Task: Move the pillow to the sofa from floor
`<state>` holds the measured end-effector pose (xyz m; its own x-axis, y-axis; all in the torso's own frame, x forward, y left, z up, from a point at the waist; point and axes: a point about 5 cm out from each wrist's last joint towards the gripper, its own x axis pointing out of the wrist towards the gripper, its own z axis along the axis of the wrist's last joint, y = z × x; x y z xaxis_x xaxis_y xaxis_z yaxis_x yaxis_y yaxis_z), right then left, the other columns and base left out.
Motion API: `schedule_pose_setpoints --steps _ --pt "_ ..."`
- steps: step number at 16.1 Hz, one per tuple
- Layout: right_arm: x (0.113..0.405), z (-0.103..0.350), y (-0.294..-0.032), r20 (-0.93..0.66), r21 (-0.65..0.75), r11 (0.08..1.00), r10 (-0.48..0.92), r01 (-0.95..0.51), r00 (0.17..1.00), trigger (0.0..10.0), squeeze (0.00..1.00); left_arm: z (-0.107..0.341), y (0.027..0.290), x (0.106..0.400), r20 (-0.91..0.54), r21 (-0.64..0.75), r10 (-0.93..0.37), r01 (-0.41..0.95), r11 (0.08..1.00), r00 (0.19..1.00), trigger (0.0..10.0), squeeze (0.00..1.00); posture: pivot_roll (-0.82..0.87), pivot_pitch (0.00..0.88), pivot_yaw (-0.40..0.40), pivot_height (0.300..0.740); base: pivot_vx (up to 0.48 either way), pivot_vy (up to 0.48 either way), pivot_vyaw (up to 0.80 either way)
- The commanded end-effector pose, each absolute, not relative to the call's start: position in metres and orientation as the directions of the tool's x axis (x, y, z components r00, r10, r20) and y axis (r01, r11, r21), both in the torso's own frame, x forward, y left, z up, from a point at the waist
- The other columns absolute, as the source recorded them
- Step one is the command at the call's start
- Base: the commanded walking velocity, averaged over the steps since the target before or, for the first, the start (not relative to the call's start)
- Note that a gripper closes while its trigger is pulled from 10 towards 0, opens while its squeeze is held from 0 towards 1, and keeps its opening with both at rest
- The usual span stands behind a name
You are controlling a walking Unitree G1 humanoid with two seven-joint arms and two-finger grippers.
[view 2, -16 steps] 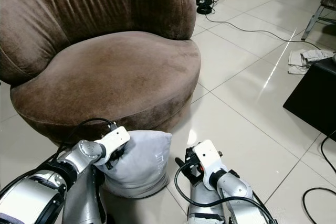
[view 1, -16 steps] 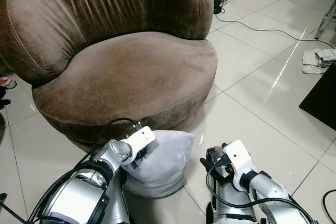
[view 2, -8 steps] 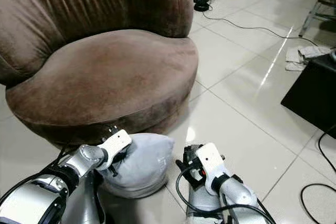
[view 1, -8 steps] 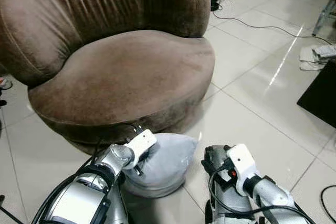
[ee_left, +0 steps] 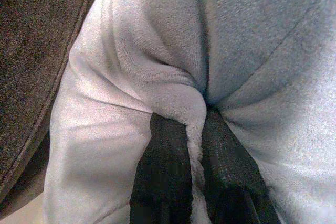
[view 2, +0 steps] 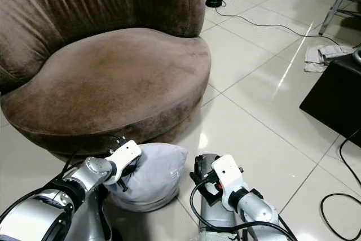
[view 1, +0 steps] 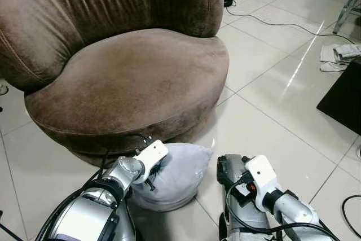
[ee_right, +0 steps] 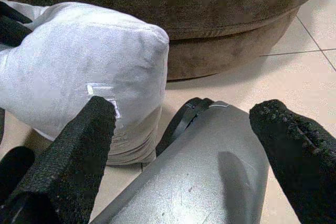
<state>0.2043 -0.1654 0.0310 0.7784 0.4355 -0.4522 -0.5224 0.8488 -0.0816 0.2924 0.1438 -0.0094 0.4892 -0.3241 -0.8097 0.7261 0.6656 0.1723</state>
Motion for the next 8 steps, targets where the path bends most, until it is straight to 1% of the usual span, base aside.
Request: schedule_pose_setpoints --steps 1,7,8 --pt "0.1916 0.0152 -0.1711 -0.534 -0.051 0.862 0.403 -0.505 0.743 10.0 0.0 -0.0216 0.1469 0.2786 -0.844 0.124 -0.316 0.73 0.672 0.434 0.0 0.0 -0.35 0.121 0.06 0.425 0.0 0.0 0.0" --pt "0.1933 0.0144 -0.1695 -0.534 -0.05 0.866 0.398 -0.497 0.746 10.0 0.0 -0.0205 0.1472 0.2799 -0.844 0.128 -0.315 0.732 0.669 0.435 0.0 0.0 -0.35 0.124 0.069 0.425 0.0 0.0 0.0" --pt "0.1969 0.0135 -0.1666 -0.531 -0.05 0.866 0.399 -0.497 0.748 10.0 0.0 -0.0179 0.1479 0.2839 -0.834 0.168 -0.291 0.718 0.675 0.469 0.0 0.0 -0.35 0.114 0.07 0.425 0.0 0.0 0.0"
